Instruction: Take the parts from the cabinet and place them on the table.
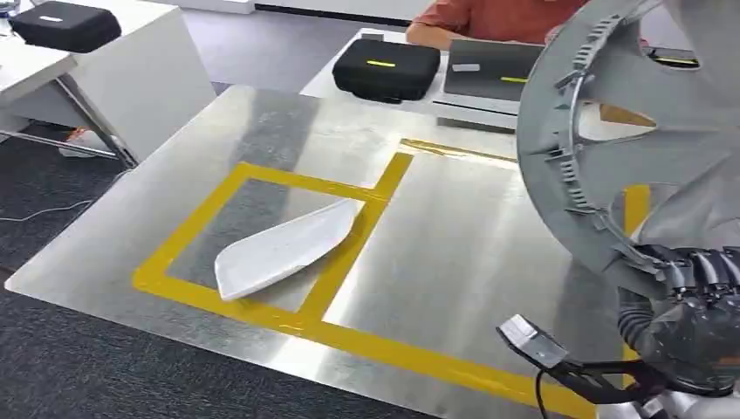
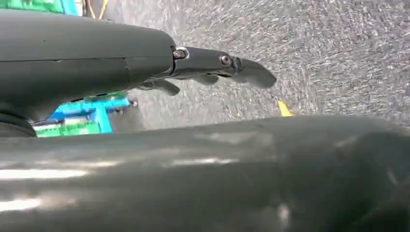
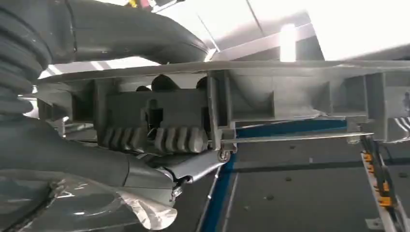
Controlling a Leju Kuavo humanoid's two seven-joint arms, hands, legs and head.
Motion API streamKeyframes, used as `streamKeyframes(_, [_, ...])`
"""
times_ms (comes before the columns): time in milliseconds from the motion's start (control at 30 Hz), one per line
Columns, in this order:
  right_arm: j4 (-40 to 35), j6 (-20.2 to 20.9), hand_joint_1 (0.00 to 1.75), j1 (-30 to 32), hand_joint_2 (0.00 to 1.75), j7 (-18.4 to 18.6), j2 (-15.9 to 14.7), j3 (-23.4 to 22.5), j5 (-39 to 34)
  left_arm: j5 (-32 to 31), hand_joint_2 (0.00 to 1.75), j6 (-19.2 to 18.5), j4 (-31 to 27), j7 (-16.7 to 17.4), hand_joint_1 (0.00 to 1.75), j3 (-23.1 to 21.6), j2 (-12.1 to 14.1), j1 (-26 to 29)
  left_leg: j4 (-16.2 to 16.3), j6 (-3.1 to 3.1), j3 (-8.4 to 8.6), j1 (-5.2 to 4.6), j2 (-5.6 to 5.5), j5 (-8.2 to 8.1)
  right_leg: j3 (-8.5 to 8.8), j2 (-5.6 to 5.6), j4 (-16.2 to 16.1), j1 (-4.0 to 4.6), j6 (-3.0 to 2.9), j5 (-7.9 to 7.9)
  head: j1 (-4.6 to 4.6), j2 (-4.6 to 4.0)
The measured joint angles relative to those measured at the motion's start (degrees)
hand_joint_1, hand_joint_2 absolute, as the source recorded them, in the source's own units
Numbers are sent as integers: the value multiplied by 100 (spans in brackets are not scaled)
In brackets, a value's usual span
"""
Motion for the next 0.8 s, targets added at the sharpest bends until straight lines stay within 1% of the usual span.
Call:
streamKeyframes(33, [11, 0, 175, 6, 175, 2, 0, 5, -4, 0, 0, 0, 0, 0, 0, 0, -2, 6, 3, 1, -5, 1, 84, -4, -168, -8, 346, -6, 27, -103, 9, 0])
streamKeyframes(67, [26, 0, 175, 6, 175, 6, 0, 5, -4, 2, 0, 0, 0, 0, 0, 0, -2, 6, 4, -4, -2, 3, 164, -8, -204, -16, 428, -17, 49, -61, 11, 0])
streamKeyframes(100, [35, 0, 175, 10, 175, 9, 0, 5, -4, 2, 0, 0, 0, 0, 0, 0, -2, 0, 5, -16, 3, 7, 233, -16, -81, -39, 206, -37, 70, 113, 9, 0])
streamKeyframes(133, [35, 0, 175, 20, 175, 9, 0, 5, -4, 0, 0, 0, 0, 0, 0, 0, -2, -11, 18, -35, 5, 14, 296, -28, 164, -90, -247, -53, 85, 351, 9, 0])
streamKeyframes(167, [35, 0, 175, 18, 175, 17, 0, 5, -4, 0, 0, -2, 0, 0, 0, 0, -9, -20, 51, -69, 9, 28, 352, -55, 524, -194, -884, -67, 100, 611, 9, 0])
streamKeyframes(200, [35, 0, 175, 7, 175, 26, 0, 5, -4, -9, 0, -6, 0, 0, 0, 0, -4, -23, 97, -113, 9, 29, 395, -86, 746, -432, -1334, -59, 132, 615, 11, 0])
streamKeyframes(233, [46, 0, 175, 0, 175, 35, 0, 7, -2, -18, 0, -6, 2, 0, 0, 0, 4, -23, 135, -157, -5, -20, 421, -123, 816, -413, -1339, -20, 56, 588, 9, 0])
streamKeyframes(267, [46, 0, 175, 0, 175, 52, 0, 9, -4, -26, 0, -6, 0, 0, 0, 0, 7, -22, 146, -177, -5, -17, 443, -119, 798, -337, -1326, -14, -17, 612, -9, 0])
streamKeyframes(333, [46, 0, 175, 15, 175, 59, -4, 7, -4, -44, 0, -15, 0, 0, 0, 0, 11, -47, 147, -216, 27, -5, 532, -107, 755, -238, -1301, 5, -75, 605, -4, 0])
streamKeyframes(367, [46, 0, 175, 15, 175, 72, -4, 7, -7, -46, 0, -15, 0, 0, 0, 0, 11, -59, 161, -247, 28, 3, 560, -139, 760, -185, -1318, -18, -125, 631, -6, 0])
streamKeyframes(400, [46, -2, 175, 15, 175, 74, -2, 7, -7, -48, 0, -17, 0, 0, 0, 0, 11, -65, 236, -299, 3, 27, 322, -239, 754, -142, -1323, -36, -157, 652, -20, 0])
streamKeyframes(433, [46, -2, 175, 7, 175, 83, -4, 7, -7, -50, 0, -17, 0, -4, 0, 0, 11, -61, 497, -313, -98, 34, 126, -436, 745, -97, -1323, -42, -178, 664, -31, 0])
streamKeyframes(467, [46, 0, 175, 5, 175, 83, -4, 9, -4, -50, 0, -19, 0, -11, 0, 0, 11, -66, 965, -322, -294, 36, 38, -693, 735, -45, -1322, -40, -200, 670, -28, 0])
streamKeyframes(500, [48, -2, 175, 4, 175, 87, -4, 9, -7, -50, 0, -22, 0, -11, 0, 0, 11, -53, 1463, -323, -511, 34, 6, -907, 726, 16, -1321, -33, -213, 678, -26, 0])
streamKeyframes(533, [51, 0, 175, 7, 175, 87, -4, 9, -4, -52, 0, -22, 0, -11, 0, 0, 13, -36, 1872, -315, -697, 31, -3, -1043, 719, 89, -1320, -21, -220, 682, -31, 0])
streamKeyframes(567, [55, 0, 175, 10, 175, 87, -4, 9, -4, -52, 0, -22, 0, -11, 0, 0, 15, -29, 2052, -298, -786, 29, -9, -1043, 719, 165, -1320, -8, -227, 688, -24, 0])
streamKeyframes(600, [59, 0, 175, 12, 175, 89, -4, 9, -4, -55, 0, -22, 0, -11, 0, 0, 17, -27, 1936, -267, -740, 24, -14, -898, 722, 243, -1320, 3, -234, 693, -28, 0])
streamKeyframes(633, [66, -2, 175, 11, 175, 92, -4, 11, -4, -63, 0, -24, 2, -11, 0, 0, 17, -26, 1552, -221, -581, 14, -32, -631, 723, 276, -1320, 15, -241, 698, -28, 0])
streamKeyframes(667, [66, 0, 175, 11, 175, 122, -4, 20, -4, -70, 0, -28, 0, -9, 0, -2, 17, -28, 1046, -166, -358, -2, -57, -363, 729, 318, -1320, 29, -246, 701, -30, 0])
streamKeyframes(700, [66, 0, 175, 11, 175, 177, -4, 42, -4, -72, 0, -35, 2, -9, 0, -2, 20, -34, 471, -91, -99, -28, -123, -117, 733, 359, -1320, 29, -246, 706, -26, 0])
streamKeyframes(733, [75, 0, 175, 12, 175, 210, -7, 68, -4, -88, 0, -39, 0, -9, 0, -2, 50, -40, 248, -31, 4, -52, -192, -169, 729, 376, -1319, 30, -236, 715, -20, 0])
streamKeyframes(767, [86, 0, 175, 16, 175, 252, -13, 92, -4, -92, 0, -30, 0, -9, 0, -2, 40, -46, 173, -56, 4, -59, -171, -143, 707, 412, -1306, 42, -214, 716, -22, 0])
streamKeyframes(800, [112, 0, 175, 30, 175, 310, -66, 134, -7, -101, 0, 7, 0, -9, 0, -2, 37, -49, 180, -62, -4, -77, -172, -138, 691, 402, -1313, 20, -178, 728, -22, 0])
